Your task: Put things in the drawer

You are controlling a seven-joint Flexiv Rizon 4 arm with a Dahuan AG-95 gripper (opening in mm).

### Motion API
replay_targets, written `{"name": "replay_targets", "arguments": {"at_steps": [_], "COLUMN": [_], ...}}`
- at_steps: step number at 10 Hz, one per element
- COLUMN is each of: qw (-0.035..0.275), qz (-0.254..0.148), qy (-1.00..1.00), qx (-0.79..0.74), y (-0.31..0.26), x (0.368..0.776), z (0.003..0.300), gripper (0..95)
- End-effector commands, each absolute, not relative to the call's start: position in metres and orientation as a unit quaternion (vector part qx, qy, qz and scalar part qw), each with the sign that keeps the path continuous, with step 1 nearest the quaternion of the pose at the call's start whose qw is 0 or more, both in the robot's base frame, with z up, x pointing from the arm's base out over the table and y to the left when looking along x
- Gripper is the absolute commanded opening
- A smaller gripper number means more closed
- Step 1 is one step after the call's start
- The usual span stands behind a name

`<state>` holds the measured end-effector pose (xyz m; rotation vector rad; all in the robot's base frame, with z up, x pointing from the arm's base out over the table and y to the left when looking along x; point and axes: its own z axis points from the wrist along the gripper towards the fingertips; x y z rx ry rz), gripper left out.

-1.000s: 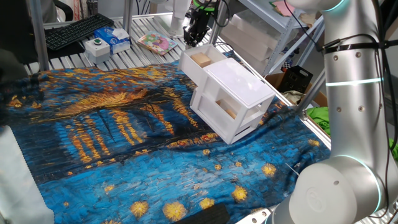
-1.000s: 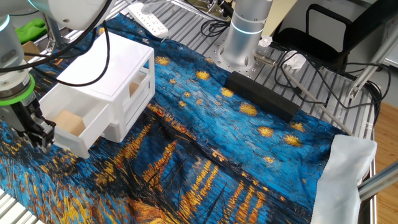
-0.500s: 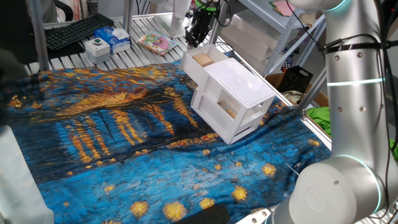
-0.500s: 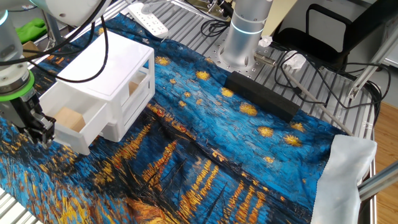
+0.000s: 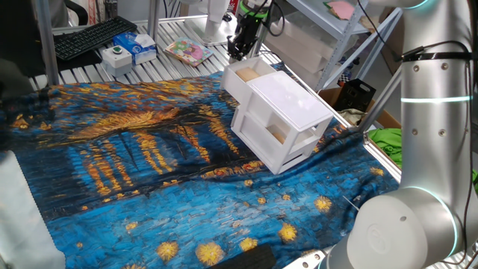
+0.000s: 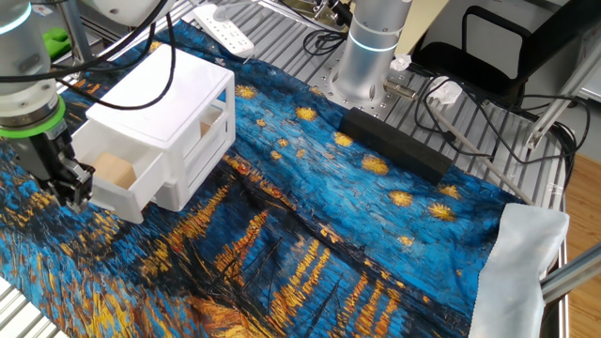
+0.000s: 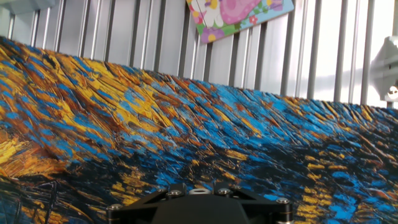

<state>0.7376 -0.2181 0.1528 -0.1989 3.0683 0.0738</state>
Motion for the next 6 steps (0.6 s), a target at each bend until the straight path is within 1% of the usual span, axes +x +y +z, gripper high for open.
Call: {"name": "replay_targets", "arguments": {"at_steps": [1, 4, 6], "qw": [0.037, 0.033, 0.035], "qz": [0.024, 0.023, 0.023], "qy": [0.997, 0.997, 0.997], "qx": [-0.062, -0.062, -0.062], "y": [-0.217, -0.216, -0.215], "x": [0.73, 0.723, 0.717], "z": [0.151, 0.157, 0.153], "gripper": [0.0, 0.0, 0.0]}}
